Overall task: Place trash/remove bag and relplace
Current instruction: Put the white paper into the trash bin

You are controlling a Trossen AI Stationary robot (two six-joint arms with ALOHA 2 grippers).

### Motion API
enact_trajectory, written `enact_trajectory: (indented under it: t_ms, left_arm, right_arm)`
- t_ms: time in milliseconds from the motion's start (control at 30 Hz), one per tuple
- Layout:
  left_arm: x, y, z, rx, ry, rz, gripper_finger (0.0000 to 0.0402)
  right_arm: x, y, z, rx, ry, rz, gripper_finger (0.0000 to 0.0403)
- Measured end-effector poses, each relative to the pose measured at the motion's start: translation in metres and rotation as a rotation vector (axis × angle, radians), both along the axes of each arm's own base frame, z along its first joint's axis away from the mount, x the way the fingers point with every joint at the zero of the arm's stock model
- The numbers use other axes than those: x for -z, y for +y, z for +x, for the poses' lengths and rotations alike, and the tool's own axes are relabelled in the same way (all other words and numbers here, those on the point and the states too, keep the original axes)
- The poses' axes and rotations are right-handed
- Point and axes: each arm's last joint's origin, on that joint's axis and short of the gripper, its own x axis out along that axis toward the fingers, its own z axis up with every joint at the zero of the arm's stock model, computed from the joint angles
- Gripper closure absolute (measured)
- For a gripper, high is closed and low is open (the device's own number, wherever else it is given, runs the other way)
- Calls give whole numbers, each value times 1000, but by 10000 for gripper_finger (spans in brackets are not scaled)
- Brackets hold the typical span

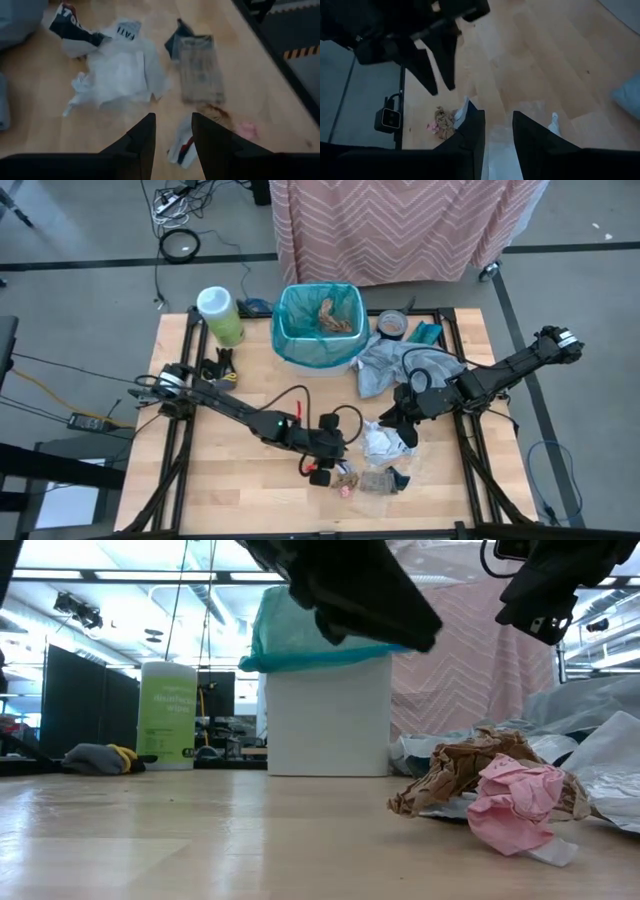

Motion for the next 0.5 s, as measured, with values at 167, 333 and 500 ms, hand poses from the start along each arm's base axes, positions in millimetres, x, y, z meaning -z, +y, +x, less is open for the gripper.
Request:
enact_trajectory:
  t_ms: [167, 333, 500]
  left_arm:
    - [23, -3, 8, 26, 60, 9, 266]
    - [33, -5, 11, 37, 89, 10, 266]
    - [43, -6, 13, 72, 101, 55, 266]
  right_arm:
    - [0, 0, 0, 1, 0, 2, 312]
    - [0, 2, -1, -12, 0, -2, 312]
    - [0, 4, -1, -22, -2, -2, 312]
